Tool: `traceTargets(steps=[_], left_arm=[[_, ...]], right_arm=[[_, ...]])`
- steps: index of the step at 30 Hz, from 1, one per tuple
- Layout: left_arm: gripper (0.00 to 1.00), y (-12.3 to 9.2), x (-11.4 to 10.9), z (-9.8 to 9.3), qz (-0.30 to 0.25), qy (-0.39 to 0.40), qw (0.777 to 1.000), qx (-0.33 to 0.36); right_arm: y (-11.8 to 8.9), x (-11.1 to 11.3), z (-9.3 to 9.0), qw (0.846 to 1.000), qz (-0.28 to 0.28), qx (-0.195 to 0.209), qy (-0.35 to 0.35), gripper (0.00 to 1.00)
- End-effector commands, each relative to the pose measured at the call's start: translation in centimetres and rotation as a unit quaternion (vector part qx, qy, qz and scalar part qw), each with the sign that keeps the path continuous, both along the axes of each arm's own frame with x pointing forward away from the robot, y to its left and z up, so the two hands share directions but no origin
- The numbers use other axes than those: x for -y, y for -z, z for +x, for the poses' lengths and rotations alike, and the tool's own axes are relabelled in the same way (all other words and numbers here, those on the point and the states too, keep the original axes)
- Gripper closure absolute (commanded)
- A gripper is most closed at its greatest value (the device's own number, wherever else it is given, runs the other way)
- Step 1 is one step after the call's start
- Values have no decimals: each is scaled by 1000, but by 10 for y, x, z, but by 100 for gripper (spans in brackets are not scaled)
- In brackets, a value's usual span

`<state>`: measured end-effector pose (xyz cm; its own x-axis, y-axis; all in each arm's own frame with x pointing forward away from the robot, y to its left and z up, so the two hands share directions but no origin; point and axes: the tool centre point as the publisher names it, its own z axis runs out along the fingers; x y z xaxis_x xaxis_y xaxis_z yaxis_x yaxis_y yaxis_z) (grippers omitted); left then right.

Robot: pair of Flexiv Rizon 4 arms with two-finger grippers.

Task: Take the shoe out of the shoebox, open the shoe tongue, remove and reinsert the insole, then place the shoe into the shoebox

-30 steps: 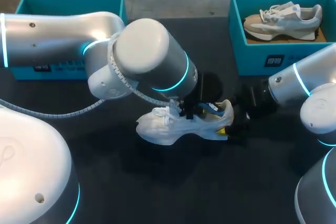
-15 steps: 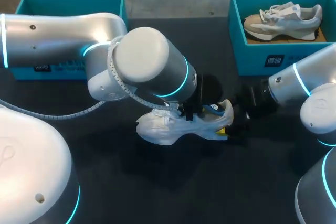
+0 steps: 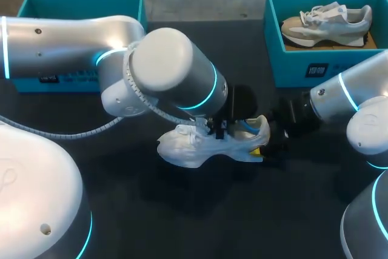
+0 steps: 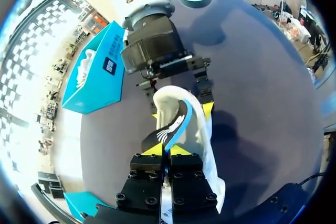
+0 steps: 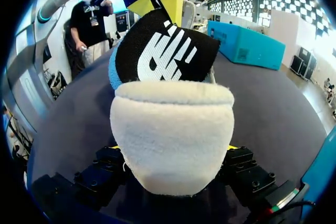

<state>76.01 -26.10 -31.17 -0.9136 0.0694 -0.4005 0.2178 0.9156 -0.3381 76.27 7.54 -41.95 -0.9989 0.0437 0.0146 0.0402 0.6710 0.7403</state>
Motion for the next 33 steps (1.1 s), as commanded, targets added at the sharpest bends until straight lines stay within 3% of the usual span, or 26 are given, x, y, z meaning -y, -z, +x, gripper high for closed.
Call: traceTargets(steps=[1, 17, 33], left_arm=[[100, -8, -8, 6, -16, 5, 1000, -22], [100, -32, -12, 1, -96, 23, 986, -133], [100, -67, 15, -15, -151, 41, 970, -185]], right_arm=[[1, -2, 1, 1000, -1, 0, 0, 100], [1, -2, 1, 1000, -1, 0, 0, 100], [1, -2, 1, 1000, -1, 0, 0, 100]])
